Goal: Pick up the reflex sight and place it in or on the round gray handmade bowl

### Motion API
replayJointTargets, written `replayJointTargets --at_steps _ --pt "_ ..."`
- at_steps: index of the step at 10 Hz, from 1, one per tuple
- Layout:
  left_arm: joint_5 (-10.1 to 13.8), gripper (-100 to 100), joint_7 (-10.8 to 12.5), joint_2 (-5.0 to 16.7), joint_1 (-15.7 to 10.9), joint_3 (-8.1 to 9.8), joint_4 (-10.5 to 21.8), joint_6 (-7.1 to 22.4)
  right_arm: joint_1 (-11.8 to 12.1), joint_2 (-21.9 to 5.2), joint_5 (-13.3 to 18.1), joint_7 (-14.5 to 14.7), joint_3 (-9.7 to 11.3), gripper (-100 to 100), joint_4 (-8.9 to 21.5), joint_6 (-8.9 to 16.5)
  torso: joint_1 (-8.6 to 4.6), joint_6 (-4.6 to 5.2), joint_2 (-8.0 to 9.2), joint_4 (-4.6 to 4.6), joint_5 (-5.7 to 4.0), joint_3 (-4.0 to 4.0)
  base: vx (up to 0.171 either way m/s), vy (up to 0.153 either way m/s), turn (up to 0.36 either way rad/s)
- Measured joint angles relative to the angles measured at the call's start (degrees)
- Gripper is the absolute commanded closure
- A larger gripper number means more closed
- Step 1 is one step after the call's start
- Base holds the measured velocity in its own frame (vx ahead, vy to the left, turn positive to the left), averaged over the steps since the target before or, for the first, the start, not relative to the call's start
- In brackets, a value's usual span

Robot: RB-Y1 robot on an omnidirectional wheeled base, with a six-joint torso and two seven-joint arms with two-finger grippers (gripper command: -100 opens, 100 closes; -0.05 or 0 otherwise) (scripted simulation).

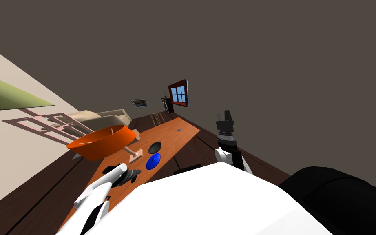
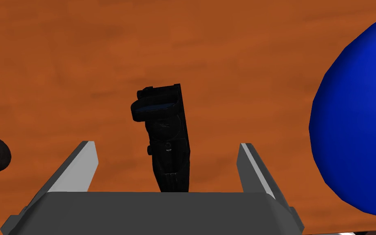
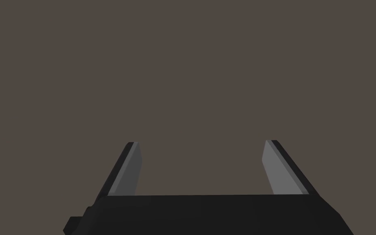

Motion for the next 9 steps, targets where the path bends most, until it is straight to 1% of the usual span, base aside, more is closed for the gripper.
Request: replayJointTargets --at_steps 2,3,7,8,9 --pt "0.04 -100 -0.9 -0.49 -0.12 0.05 1.67 -1.78 0.0 0.0 0.0 0.0 0.0 0 0.0 0.0 0.01 -0.01 -0.03 -0.01 0.01 -0.02 0.033 0.016 0.018" --pt "0.03 100 -1.0 -0.53 -0.12 0.05 1.78 -2.03 0.0 0.0 0.0 0.0 0.0 0 0.0 0.0 -0.04 0.0 0.04 0.01 -0.01 0.02 0.0 0.0 0.0" --pt "0.06 100 -0.94 -0.52 -0.14 0.07 1.76 -1.98 -0.01 0.0 0.0 0.0 0.0 0 0.0 0.0 0.07 0.02 0.07 -0.01 0.06 0.03 0.0 0.0 0.0" --pt "0.05 0 -0.95 -0.53 -0.14 0.06 1.76 -1.98 0.0 0.0 0.0 0.0 0.0 0 0.0 0.0 0.08 0.02 0.07 -0.01 0.06 0.03 0.0 0.0 0.0" --pt "0.05 100 -0.95 -0.53 -0.14 0.06 1.76 -1.97 0.0 0.0 0.0 0.0 0.0 0 0.0 0.0 0.08 0.02 0.07 -0.01 0.06 0.03 -0.042 -0.027 -0.059"
